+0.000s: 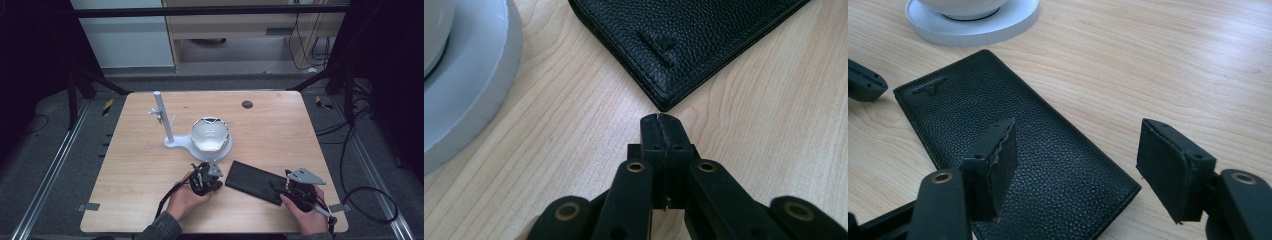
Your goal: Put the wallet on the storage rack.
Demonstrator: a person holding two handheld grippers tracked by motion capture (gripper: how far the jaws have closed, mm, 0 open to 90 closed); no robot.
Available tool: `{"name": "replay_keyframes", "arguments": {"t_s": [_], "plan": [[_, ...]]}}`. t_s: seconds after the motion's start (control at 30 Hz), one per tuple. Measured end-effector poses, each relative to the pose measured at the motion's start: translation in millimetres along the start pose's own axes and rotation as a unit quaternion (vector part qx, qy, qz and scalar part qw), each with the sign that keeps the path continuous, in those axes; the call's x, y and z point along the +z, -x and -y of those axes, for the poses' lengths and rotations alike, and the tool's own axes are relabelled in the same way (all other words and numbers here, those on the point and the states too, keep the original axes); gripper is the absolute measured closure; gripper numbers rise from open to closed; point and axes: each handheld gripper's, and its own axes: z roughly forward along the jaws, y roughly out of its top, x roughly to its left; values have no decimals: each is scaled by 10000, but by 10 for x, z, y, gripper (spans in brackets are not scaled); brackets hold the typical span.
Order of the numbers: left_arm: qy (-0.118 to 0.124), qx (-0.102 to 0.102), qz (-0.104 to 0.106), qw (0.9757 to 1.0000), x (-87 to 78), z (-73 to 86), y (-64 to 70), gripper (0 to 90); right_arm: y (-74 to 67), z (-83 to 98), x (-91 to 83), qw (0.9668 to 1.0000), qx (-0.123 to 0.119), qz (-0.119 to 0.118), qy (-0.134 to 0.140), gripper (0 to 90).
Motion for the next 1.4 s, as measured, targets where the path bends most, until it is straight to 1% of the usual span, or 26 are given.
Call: {"name": "replay_keyframes", "arguments": {"t_s": [0.43, 0.53, 0.6, 0.67, 0.73, 0.8, 0.87, 0.9, 0.97, 1.07, 1.1, 1.2, 1.27, 1.33, 1.4], "plan": [[-22, 37, -3, 10000, 49, -33, 7, 900, -39, -10, -3, 10000, -80, -58, 9, 325], [24, 37, 11, 10000, 41, -39, 14, 900, -55, -14, -3, 9999, -93, -77, 2, 326], [29, 38, 20, 10000, 38, -41, 10, 900, -68, -14, 4, 9998, -136, -111, -7, 324], [74, -16, 61, 10000, 42, -38, -1, 900, -89, -14, 14, 9997, -195, -128, -37, 322], [100, -4, 64, 9999, 37, -41, -2, 900, -113, -15, 23, 9995, -244, -170, -65, 312], [146, -11, 44, 9999, 21, -47, 2, 900, -149, -16, 41, 9990, -351, -270, -105, 291], [255, -63, 68, 9996, -4, -54, -1, 900, -202, -13, 68, 9981, -487, -319, -176, 249], [300, -81, 95, 9995, -13, -60, -6, 900, -240, -14, 85, 9974, -587, -354, -227, 226], [391, -111, 81, 9991, -32, -71, -11, 900, -309, -17, 114, 9959, -765, -400, -266, 179], [538, -206, 93, 9983, -56, -88, -21, 900, -418, -22, 159, 9934, -1005, -445, -325, 125], [593, -235, 123, 9979, -56, -94, -25, 900, -454, -22, 174, 9925, -1082, -447, -353, 120], [630, -247, 127, 9976, -70, -110, -31, 900, -536, -22, 234, 9908, -1212, -367, -486, 119], [660, -273, 143, 9973, -77, -115, -35, 900, -571, -25, 269, 9893, -1324, -255, -565, 133], [678, -283, 138, 9972, -83, -121, -37, 900, -586, -38, 295, 9888, -1357, -127, -615, 160], [719, -322, 157, 9968, -85, -126, -42, 900, -586, -45, 313, 9887, -1344, -68, -661, 196]]}}
